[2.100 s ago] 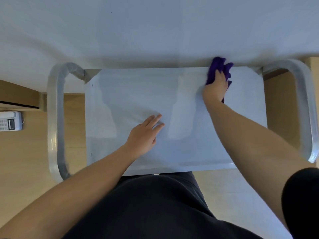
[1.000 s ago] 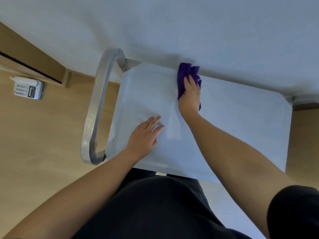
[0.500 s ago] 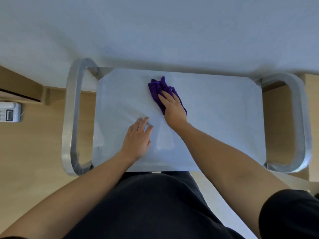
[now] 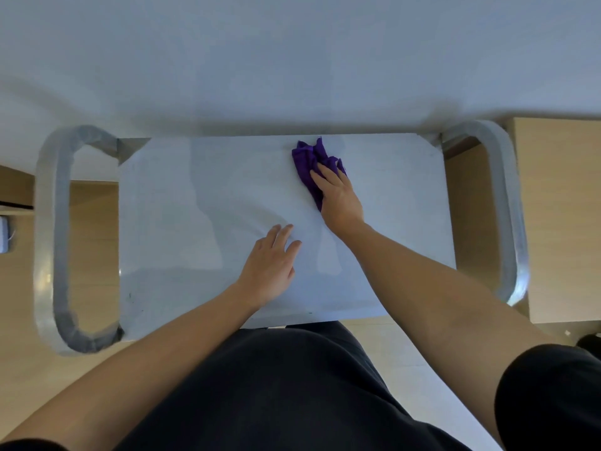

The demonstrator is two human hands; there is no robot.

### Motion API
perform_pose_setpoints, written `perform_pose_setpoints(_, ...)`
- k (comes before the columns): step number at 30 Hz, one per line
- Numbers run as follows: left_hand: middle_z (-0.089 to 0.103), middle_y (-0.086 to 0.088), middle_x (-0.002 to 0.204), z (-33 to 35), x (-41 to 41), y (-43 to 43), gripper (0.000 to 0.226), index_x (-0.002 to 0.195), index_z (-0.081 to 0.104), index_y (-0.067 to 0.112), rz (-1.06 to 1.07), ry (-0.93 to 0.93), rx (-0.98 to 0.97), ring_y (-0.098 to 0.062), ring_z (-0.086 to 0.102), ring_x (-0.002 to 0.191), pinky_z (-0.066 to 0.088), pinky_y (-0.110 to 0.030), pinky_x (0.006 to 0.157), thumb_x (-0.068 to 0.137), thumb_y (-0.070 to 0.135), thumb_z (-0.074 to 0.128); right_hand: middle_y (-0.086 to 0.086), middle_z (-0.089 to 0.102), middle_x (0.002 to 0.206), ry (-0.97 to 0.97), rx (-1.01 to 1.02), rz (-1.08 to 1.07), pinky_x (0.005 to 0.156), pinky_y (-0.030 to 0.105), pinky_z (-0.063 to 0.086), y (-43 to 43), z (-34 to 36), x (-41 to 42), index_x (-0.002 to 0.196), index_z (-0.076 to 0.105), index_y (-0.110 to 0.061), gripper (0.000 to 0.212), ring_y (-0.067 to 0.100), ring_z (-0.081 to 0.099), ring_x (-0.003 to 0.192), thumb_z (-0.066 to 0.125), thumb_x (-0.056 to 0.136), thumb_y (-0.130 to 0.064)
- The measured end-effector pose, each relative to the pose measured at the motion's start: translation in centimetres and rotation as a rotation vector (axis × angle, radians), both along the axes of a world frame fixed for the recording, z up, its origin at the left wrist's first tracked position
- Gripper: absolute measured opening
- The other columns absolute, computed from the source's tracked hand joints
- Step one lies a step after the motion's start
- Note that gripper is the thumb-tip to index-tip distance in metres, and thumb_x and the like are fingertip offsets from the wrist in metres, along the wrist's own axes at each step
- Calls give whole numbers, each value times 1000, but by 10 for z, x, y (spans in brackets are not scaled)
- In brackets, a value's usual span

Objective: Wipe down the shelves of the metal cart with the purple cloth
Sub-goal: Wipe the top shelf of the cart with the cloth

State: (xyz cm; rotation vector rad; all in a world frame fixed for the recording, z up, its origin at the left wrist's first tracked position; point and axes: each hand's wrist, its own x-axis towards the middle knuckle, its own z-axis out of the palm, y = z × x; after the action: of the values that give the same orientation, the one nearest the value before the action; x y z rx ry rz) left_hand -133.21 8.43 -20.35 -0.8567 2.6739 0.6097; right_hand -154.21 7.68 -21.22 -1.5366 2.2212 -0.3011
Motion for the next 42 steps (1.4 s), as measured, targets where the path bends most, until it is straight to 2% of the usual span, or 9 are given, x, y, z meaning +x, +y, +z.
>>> perform_pose_setpoints(8,20,-14,157,2,-77,20,49,140,40,13,-42,32,23,-34,18,145,36,-45,109,92,18,53,5,36,154,46,-16,-102,119,38,25,38,-3,-104,145,42,-15,56,29,30,143,47,91,2)
perform_pose_setpoints(15,16,-14,158,-1,-108,31,53,141,40,12,-5,-10,44,-36,15,146,38,-44,106,90,16,53,13,22,159,55,34,-515,122,42,12,50,2,-170,146,38,-9,60,38,15,146,41,88,6)
perform_pose_setpoints(19,15,-15,159,-1,-112,37,51,138,42,11,42,-36,35,-35,15,147,40,-44,104,89,15,54,10,27,157,179,93,-370,122,47,4,30,5,-155,146,34,-7,62,25,19,147,46,85,1)
perform_pose_setpoints(22,15,-16,158,0,-115,43,52,138,42,10,68,-56,20,-37,15,146,39,-45,104,88,16,55,8,33,155,100,22,-115,122,43,-4,29,4,-123,145,38,-10,61,21,22,147,47,86,0)
perform_pose_setpoints(25,15,-17,158,1,-119,47,54,139,42,9,71,-77,12,-37,15,146,39,-46,104,88,18,58,11,41,150,59,-64,49,123,44,9,46,0,-103,144,41,-6,55,26,28,144,47,89,3)
perform_pose_setpoints(27,13,-16,159,1,-119,48,55,140,40,10,69,-89,5,-36,13,146,40,-46,105,89,20,57,9,42,149,3,-90,22,120,40,22,62,-1,-107,144,42,-8,54,30,31,141,48,91,2)
perform_pose_setpoints(30,9,-15,160,1,-119,54,57,142,36,11,75,-96,0,-36,12,147,40,-46,104,90,20,56,7,44,148,-31,-111,-14,115,38,31,91,-3,-125,142,46,-11,51,32,36,138,48,93,1)
perform_pose_setpoints(38,5,-17,160,0,-113,86,59,145,32,11,61,-102,-8,-38,10,147,39,-44,105,91,21,53,6,43,150,-38,-77,-214,115,37,30,158,-1,-134,142,46,-14,49,29,34,139,45,95,0)
perform_pose_setpoints(42,7,-16,161,-2,-97,95,60,146,32,12,10,-88,-3,-37,10,147,36,-46,108,91,21,53,4,36,153,-5,4,-276,118,33,22,192,-1,-115,146,40,-18,54,25,29,143,46,95,0)
